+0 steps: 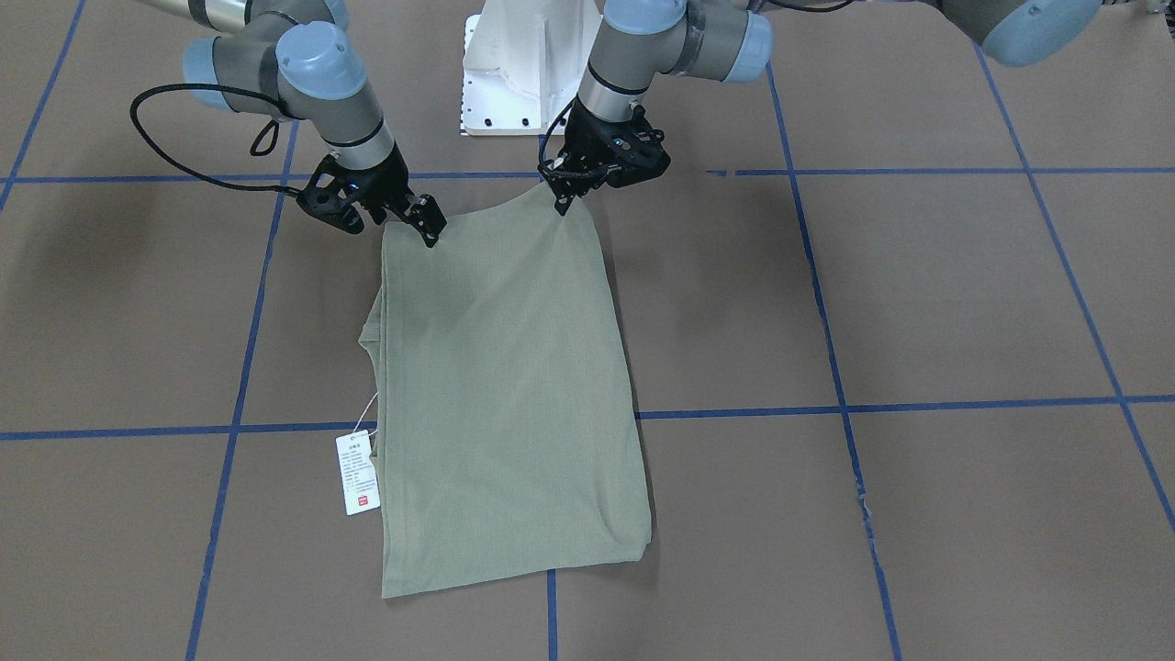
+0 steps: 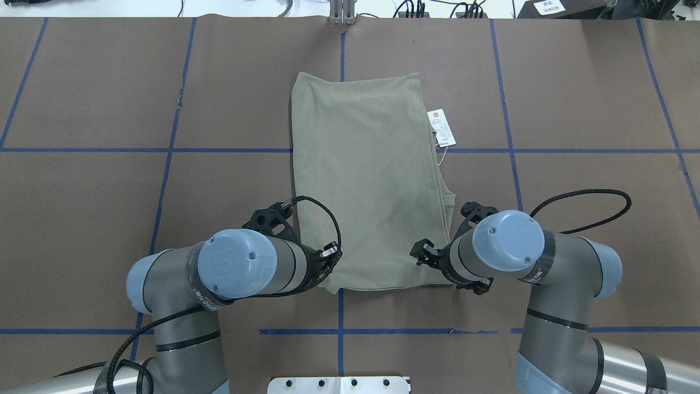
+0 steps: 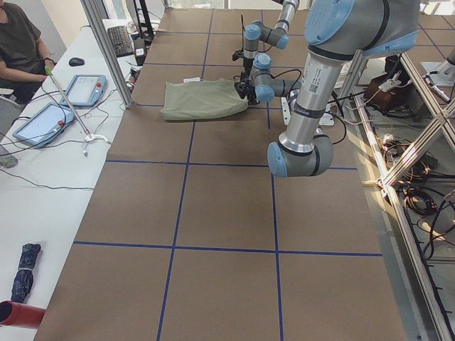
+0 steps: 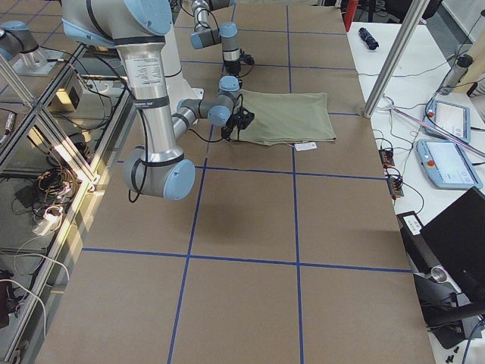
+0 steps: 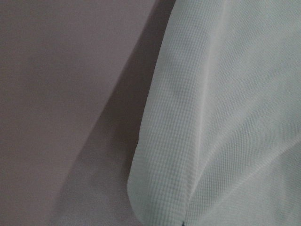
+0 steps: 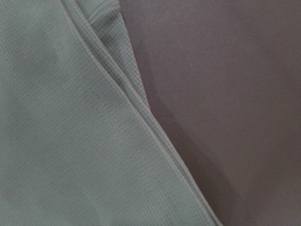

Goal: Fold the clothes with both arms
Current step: 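Grasp the near edge of the shirt with both grippers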

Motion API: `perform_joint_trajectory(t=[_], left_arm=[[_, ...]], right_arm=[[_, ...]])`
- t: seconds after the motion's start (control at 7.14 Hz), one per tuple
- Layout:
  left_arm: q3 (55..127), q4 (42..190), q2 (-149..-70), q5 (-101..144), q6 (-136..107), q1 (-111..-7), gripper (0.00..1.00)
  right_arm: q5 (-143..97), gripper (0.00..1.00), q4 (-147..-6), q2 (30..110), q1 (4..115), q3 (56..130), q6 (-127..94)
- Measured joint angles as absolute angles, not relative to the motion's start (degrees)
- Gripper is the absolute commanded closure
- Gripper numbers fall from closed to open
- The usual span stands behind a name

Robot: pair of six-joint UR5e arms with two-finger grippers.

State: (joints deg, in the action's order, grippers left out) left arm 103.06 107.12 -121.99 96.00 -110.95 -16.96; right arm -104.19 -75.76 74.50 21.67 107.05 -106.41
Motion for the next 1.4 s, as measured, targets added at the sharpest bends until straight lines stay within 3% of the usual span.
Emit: perform_joint_trajectory(t=[0.28, 0.42, 0.56, 1.4], left_arm=[[103.01, 107.21, -121.98, 95.98, -110.92, -16.96, 1.00], [103.01, 107.22, -121.96, 95.98, -110.90, -16.96, 1.00], [103.01, 107.22, -121.97, 95.98, -110.79, -16.96, 1.00], [103.47, 107.44, -121.86, 95.99, -110.47, -16.96, 1.00]], right_arm=[[-104.16, 0.68, -76.29, 74.47, 21.51, 107.06, -106.44], [-104.15, 0.92, -76.80, 74.36, 21.43, 107.07, -106.42], [-104.15, 1.00, -77.03, 74.31, 21.40, 107.11, -106.36], [-104.19, 1.00, -77.04, 72.13, 21.74, 107.16, -106.35]])
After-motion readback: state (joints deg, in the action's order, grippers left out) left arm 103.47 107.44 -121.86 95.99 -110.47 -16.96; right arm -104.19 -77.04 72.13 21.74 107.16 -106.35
